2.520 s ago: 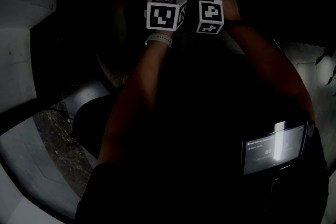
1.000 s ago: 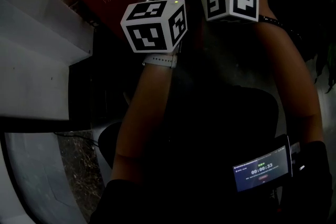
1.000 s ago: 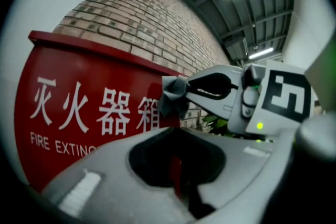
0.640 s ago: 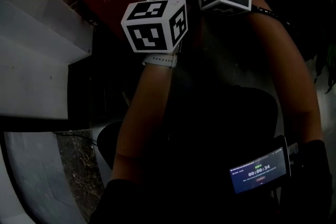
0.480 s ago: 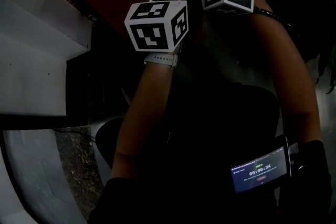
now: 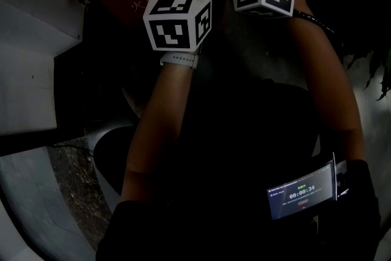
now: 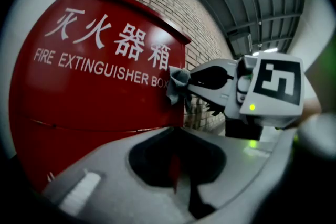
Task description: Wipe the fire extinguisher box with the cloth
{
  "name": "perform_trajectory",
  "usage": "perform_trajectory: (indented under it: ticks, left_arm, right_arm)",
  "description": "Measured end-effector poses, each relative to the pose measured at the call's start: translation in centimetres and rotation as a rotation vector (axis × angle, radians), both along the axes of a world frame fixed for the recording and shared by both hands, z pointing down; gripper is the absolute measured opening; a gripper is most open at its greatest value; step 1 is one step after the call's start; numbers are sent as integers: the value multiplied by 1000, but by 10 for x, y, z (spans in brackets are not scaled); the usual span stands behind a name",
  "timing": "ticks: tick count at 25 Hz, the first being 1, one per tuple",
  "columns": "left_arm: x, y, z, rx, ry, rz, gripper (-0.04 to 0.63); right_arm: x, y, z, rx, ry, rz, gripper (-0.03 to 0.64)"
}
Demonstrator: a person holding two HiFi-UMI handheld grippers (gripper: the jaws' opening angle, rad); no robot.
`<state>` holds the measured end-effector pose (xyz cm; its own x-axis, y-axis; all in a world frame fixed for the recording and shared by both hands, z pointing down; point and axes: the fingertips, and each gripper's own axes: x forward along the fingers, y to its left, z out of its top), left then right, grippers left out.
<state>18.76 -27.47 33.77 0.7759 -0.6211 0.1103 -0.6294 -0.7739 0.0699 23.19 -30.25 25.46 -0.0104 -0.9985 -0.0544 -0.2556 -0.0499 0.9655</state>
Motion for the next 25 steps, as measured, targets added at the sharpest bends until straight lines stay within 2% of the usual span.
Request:
perform_trajectory:
  ticks: [14, 25]
  left_arm:
    - [-4, 0, 69, -64, -43, 3, 0]
    - [-9, 3, 117, -126, -88, 13, 0]
  right_arm:
    - [2, 2, 96, -133, -34, 23, 40]
    - [-2, 4, 183, -347, -18, 17, 40]
